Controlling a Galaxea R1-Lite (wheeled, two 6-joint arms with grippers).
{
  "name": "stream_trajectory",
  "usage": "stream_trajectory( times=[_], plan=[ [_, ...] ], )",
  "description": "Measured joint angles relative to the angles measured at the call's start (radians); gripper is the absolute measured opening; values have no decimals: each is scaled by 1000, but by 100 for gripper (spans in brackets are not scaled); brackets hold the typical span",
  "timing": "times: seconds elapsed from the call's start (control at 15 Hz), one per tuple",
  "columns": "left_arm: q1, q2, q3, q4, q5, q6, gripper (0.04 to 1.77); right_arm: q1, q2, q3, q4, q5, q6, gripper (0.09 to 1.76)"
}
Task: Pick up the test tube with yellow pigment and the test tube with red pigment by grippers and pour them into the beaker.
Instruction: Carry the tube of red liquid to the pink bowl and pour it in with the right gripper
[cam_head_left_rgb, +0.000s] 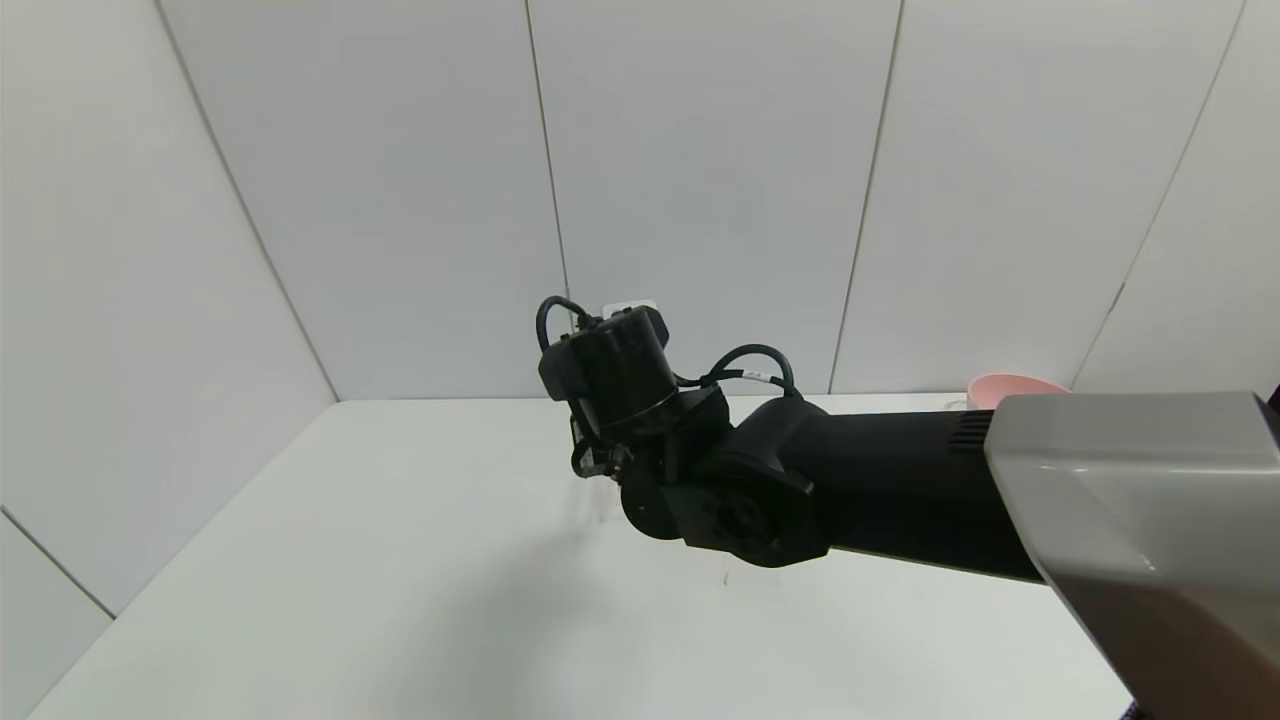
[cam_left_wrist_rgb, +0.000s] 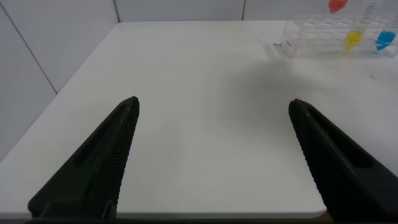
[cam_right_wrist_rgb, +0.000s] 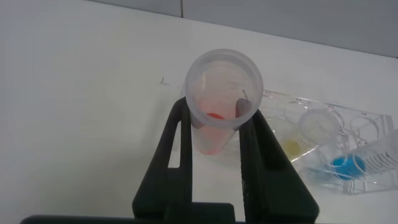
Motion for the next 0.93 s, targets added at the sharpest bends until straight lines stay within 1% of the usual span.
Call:
stream_trajectory(
  times=[0.07,0.2,0.4,0.53,0.73,0.87,0.93],
  plan=[
    [0,0,0,0,0,0,172,0,-13,33,-1,8,-13,50],
    [0,0,0,0,0,0,172,-3,-63,140,-11,66,-43,50],
    [0,0,0,0,0,0,172,-23,-190,331,-16,206,-91,50],
    [0,0,0,0,0,0,172,-56,-285,462,-17,287,-145,50],
    [0,0,0,0,0,0,172,-123,-419,615,-7,391,-211,50],
    [0,0,0,0,0,0,172,-198,-501,694,-3,495,-283,50],
    [0,0,0,0,0,0,172,-245,-537,723,-1,526,-320,50]
  ],
)
